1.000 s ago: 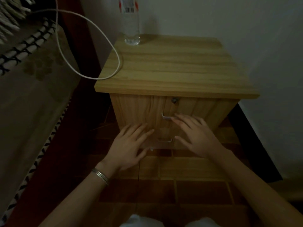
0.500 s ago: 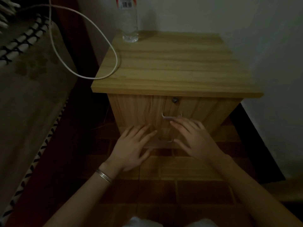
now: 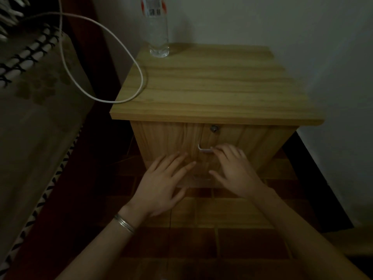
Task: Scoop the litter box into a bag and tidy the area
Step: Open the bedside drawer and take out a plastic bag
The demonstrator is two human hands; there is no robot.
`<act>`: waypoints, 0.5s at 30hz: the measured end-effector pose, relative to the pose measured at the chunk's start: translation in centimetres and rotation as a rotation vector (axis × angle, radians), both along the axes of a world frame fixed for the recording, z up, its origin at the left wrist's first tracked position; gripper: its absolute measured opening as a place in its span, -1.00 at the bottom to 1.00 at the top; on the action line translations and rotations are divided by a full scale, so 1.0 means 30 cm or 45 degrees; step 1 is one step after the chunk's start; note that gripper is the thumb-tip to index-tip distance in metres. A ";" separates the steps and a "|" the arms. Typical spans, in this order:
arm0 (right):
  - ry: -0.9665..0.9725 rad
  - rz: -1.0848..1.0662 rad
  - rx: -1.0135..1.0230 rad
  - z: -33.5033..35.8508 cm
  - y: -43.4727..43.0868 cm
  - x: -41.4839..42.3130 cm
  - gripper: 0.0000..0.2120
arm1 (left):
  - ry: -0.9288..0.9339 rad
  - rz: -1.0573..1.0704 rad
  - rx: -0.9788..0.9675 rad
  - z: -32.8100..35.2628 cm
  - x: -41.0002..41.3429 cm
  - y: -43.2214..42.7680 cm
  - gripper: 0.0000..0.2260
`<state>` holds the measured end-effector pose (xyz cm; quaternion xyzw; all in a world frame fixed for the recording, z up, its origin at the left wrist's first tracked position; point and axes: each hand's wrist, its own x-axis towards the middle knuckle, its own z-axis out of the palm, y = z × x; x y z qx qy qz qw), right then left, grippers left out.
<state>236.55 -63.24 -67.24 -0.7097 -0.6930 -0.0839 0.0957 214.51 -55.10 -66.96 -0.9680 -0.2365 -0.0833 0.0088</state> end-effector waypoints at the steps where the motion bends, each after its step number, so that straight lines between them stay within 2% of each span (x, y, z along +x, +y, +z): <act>1: 0.002 0.006 0.013 0.000 0.002 0.001 -0.47 | -0.015 -0.004 0.006 0.010 -0.008 -0.007 -0.48; 7: -0.023 0.004 0.122 -0.016 -0.006 0.002 -0.59 | -0.048 -0.022 0.032 0.075 -0.057 -0.052 -0.50; 15: 0.064 0.045 0.285 -0.062 -0.076 -0.037 -0.74 | -0.060 -0.064 0.034 0.104 -0.101 -0.104 -0.50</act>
